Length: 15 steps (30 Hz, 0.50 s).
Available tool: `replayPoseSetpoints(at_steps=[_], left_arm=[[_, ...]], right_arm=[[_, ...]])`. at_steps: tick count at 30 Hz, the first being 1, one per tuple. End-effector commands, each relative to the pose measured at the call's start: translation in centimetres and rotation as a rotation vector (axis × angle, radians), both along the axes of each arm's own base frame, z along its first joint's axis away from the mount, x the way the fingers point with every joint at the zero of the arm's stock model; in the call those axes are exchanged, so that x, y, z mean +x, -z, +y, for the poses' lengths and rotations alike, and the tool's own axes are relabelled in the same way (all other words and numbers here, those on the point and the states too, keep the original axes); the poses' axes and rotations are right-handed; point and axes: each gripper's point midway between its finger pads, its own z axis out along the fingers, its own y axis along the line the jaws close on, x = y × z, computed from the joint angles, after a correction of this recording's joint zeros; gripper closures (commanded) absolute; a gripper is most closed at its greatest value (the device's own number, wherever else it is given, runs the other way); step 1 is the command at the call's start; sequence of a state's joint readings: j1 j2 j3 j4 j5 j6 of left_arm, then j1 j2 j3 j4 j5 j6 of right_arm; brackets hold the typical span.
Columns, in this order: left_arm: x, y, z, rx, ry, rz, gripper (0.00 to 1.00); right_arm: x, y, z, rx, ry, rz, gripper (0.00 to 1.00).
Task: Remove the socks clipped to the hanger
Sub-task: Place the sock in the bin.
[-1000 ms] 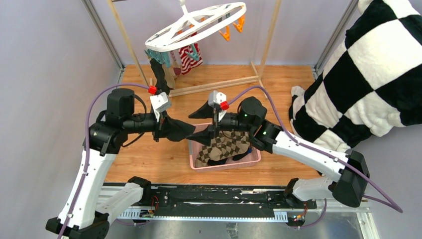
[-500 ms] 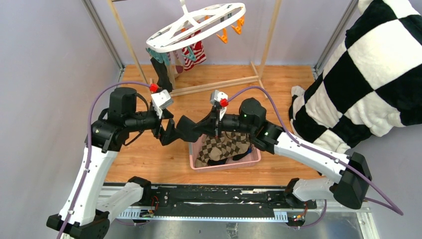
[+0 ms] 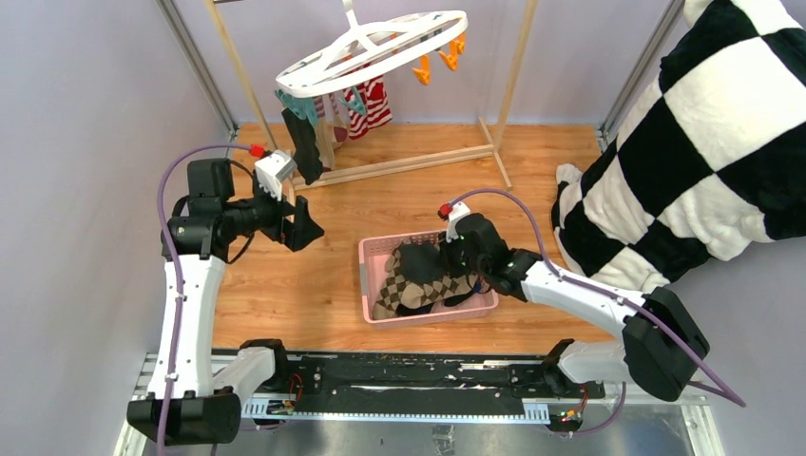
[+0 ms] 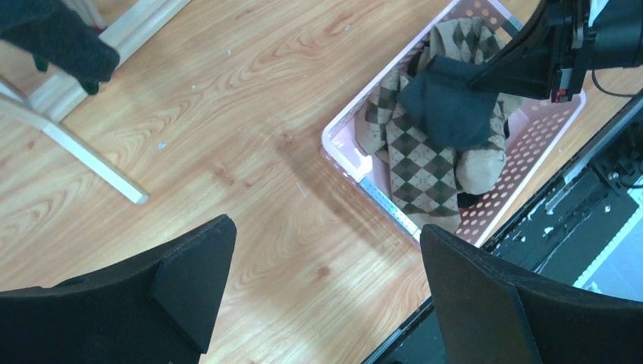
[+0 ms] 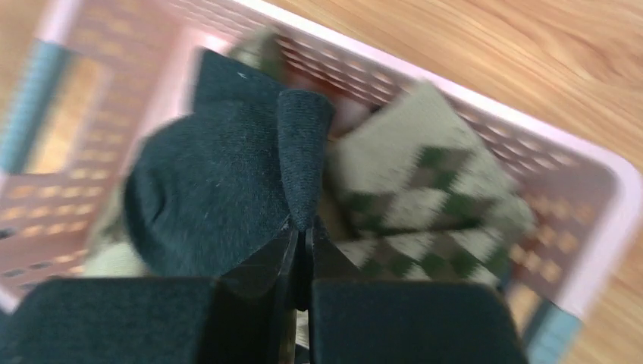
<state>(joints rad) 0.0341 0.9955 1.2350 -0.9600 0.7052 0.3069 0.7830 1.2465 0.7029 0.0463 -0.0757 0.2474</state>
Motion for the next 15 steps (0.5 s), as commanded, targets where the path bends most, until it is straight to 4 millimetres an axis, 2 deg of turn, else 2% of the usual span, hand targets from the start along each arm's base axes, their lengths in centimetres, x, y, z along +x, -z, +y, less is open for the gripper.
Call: replayPoseSetpoints(at_steps=[1,5,9,11,15], left_arm=[[0.6,0.8,0.8,-0.068,-0.009,0.047,0.0],[2.6,1.0,2.7,-0.149,-0.061,0.105,0.0],[4.6,0.1,4.0,-0.22,-0.079,0.122,0.04],[5.5,-0.4,4.1,-0.257,-0.068,0.132,0.09],[7.6,-0.1,4.7,-0.288,-0.096,0.157,0.15]], right_arm=[[2.0,1.0,-7.0,-0.314,0.286,-0.051,0.85],[2.4,-3.3,-6.4,-0.266,0.288,-0.168,0.62],[2.6,-7.7,-3.8,-0.095,0.231,-0.218,0.54],[2.6,-8.7,-2.1,-0.042,0.192,-0.209,0.53],[2.6,-7.4,0.5,0.009,0.125,-0.154,0.53]])
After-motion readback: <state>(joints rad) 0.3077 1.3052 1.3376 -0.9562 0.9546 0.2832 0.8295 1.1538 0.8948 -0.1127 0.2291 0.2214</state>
